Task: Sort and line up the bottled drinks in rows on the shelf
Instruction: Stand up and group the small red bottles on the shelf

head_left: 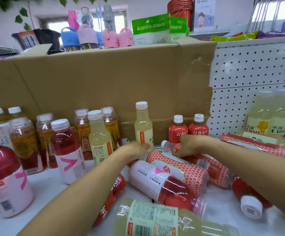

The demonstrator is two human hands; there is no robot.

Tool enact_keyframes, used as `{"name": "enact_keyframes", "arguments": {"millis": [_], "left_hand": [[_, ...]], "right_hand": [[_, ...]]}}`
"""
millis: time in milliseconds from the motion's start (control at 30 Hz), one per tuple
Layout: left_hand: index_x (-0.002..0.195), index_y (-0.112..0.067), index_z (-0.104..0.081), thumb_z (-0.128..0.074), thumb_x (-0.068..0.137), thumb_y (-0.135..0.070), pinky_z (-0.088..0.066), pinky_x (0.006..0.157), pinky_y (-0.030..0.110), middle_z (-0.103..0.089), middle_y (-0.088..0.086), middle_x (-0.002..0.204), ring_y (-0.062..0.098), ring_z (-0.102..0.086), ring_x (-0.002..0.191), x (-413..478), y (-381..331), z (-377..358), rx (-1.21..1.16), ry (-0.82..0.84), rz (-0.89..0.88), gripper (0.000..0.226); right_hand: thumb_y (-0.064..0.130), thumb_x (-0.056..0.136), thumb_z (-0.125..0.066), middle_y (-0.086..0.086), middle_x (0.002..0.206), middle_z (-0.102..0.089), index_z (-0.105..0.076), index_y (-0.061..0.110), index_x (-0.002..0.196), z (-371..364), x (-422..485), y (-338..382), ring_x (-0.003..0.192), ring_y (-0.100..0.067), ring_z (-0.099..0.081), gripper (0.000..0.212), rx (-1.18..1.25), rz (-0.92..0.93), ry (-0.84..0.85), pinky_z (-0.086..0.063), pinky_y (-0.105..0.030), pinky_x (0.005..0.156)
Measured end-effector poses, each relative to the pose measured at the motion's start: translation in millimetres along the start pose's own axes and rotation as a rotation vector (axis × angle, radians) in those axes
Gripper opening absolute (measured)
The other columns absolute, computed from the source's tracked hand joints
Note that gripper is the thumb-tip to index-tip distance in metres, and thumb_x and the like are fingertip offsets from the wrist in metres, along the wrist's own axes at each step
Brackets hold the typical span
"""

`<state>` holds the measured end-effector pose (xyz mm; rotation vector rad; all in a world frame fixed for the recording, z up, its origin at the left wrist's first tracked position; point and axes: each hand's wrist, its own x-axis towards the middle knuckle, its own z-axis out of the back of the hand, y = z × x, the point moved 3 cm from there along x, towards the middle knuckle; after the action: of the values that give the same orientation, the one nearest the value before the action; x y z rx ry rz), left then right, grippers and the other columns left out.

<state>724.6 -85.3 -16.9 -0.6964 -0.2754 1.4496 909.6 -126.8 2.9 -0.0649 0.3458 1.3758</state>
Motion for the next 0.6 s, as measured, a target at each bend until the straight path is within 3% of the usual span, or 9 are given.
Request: {"name": "enact_keyframes", "arguments": {"millis": [100,200,267,433,600], "left_hand": [[0.147,-0.013,-0.041,-0.042,0.102,-0.049,-0.051,0.099,0.038,-0.057,0.011,0.14,0.025,-0.061,0.117,5,5,-4,-0.102,0.011,0.028,0.058],[0.14,-0.012,-0.048,-0.053,0.1,-0.041,-0.05,0.063,0.028,-0.064,0.009,0.126,0.016,-0.063,0.081,6,9,-1,-0.198,0.012,0.048,0.049],[0.135,-0.01,-0.052,-0.057,0.099,-0.037,-0.044,0.053,0.025,-0.066,0.009,0.119,0.012,-0.059,0.07,4,12,1,-0.223,0.005,0.055,0.045],[0.129,-0.01,-0.058,-0.067,0.093,-0.028,-0.06,0.077,0.036,-0.072,0.014,0.101,0.024,-0.072,0.084,10,16,1,-0.382,0.035,0.12,0.041],[0.131,-0.012,-0.053,-0.072,0.089,-0.03,-0.059,0.084,0.042,-0.07,0.016,0.107,0.028,-0.071,0.09,7,12,-3,-0.47,0.062,0.144,0.05]], "right_hand": [[0.046,0.076,-0.075,-0.001,0.098,-0.067,-0.056,0.014,0.116,7,-7,-8,0.089,-0.019,-0.067,0.053,0.126,0.039,-0.079,-0.057,-0.032,0.079],[0.036,0.077,-0.079,-0.005,0.091,-0.069,-0.051,0.015,0.112,31,-22,-12,0.075,-0.017,-0.069,0.05,0.398,0.159,-0.243,-0.055,-0.028,0.062],[0.031,0.079,-0.079,-0.003,0.096,-0.065,-0.042,0.018,0.118,47,-31,-15,0.078,-0.015,-0.067,0.055,0.586,0.217,-0.354,-0.051,-0.028,0.062],[0.036,0.081,-0.078,0.002,0.113,-0.059,-0.035,0.021,0.122,39,-29,-17,0.097,-0.016,-0.06,0.062,0.751,0.312,-0.508,-0.044,-0.031,0.077],[0.043,0.081,-0.077,0.0,0.116,-0.058,-0.032,0.02,0.13,39,-26,-14,0.097,-0.019,-0.062,0.07,0.713,0.238,-0.413,-0.048,-0.033,0.074]]}}
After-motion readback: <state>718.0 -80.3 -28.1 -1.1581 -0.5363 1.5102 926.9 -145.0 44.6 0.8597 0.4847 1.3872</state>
